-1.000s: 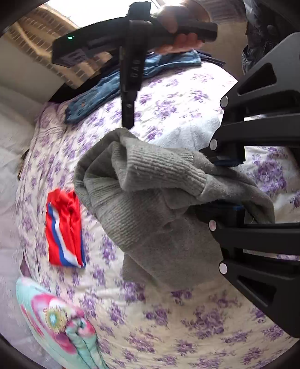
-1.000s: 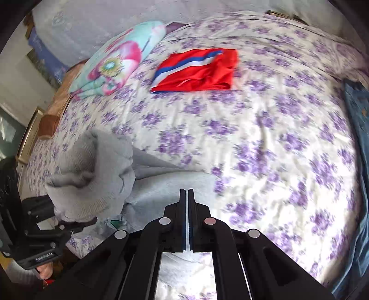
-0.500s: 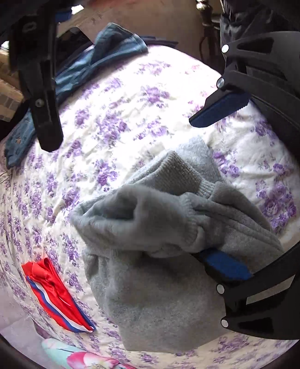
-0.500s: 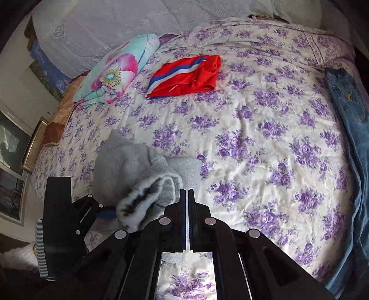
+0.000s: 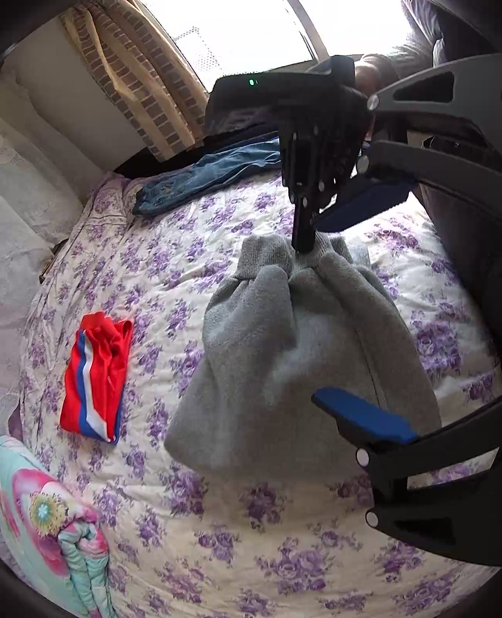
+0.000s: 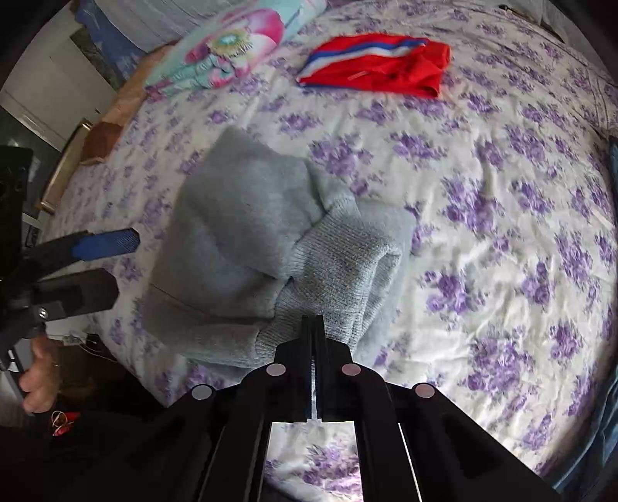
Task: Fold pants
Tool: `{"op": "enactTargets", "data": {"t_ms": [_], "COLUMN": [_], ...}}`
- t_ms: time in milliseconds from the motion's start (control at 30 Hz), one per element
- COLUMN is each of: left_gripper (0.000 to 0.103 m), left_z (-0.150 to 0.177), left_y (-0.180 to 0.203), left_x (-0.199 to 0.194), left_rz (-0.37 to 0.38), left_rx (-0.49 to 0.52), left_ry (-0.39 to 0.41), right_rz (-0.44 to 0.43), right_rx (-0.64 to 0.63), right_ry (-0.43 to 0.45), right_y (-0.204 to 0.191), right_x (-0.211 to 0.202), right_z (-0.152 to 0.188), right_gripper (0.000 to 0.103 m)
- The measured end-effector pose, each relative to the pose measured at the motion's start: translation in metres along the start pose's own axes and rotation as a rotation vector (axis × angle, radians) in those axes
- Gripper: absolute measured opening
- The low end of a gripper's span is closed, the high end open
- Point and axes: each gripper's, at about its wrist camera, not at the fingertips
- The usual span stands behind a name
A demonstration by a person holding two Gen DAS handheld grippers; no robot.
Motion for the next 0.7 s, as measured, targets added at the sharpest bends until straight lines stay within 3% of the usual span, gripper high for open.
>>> {"op": "enactTargets", "data": {"t_ms": [100, 133, 167, 200, 333, 433, 467, 500, 533, 600, 700], "left_gripper": [0.056, 0.054, 0.045, 0.045, 0.045, 0.045, 0.047, 0.052, 0.056, 0.060, 0.058], "left_z": [0.010, 0.014, 0.023, 0.028, 0.025, 0.028, 0.029, 0.033, 0.036, 0.044, 0.057], "left_y": [0.017, 0.019, 0.019, 0.018, 0.017, 0.019, 0.016, 0.011, 0.003, -0.018, -0.056], "left_x": [0.043, 0.062, 0.079, 0.093, 0.077, 0.037, 0.021, 0.006, -0.009, -0.026, -0.027], "left_rz": [0.006, -0.015, -0.044, -0.069, -0.035, -0.032, -0.023, -0.020, -0.033, -0.084, -0.113], "left_rx": [0.031, 0.048, 0.063, 0.069, 0.052, 0.055, 0.037, 0.012, -0.020, -0.091, -0.220], "left_ry": [-0.086, -0.131, -0.177, -0.194, -0.171, -0.081, -0.040, 0.003, 0.045, 0.084, 0.070], "right_rz": [0.015, 0.009, -0.006, -0.024, -0.047, -0.046, -0.058, -0.072, -0.082, -0.094, -0.109], "right_rx": [0.035, 0.026, 0.027, 0.040, 0.021, -0.044, -0.067, -0.089, -0.112, -0.187, -0.272], "right_ry": [-0.007, 0.007, 0.015, -0.003, -0.066, -0.042, -0.012, 0.026, 0.075, 0.135, 0.129], "right_y": [0.010, 0.011, 0.013, 0.016, 0.015, 0.002, -0.005, -0.013, -0.021, -0.045, -0.076], "right_x": [0.018, 0.020, 0.022, 0.023, 0.005, -0.029, -0.039, -0.048, -0.055, -0.051, -0.014], "right_z": [0.011, 0.011, 0.009, 0.007, -0.004, -0.025, -0.037, -0.050, -0.064, -0.096, -0.146], "right_gripper": [0.001, 0.001, 0.001, 0.001, 0.001, 0.008, 0.027, 0.063, 0.071, 0.072, 0.071]}}
Point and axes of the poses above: each gripper's, at about its wrist camera, not at the fingertips, and x roughly the way its jaws point, y to its right, z to its underside, and after that the axes turned 2 degrees about -z, right-handed
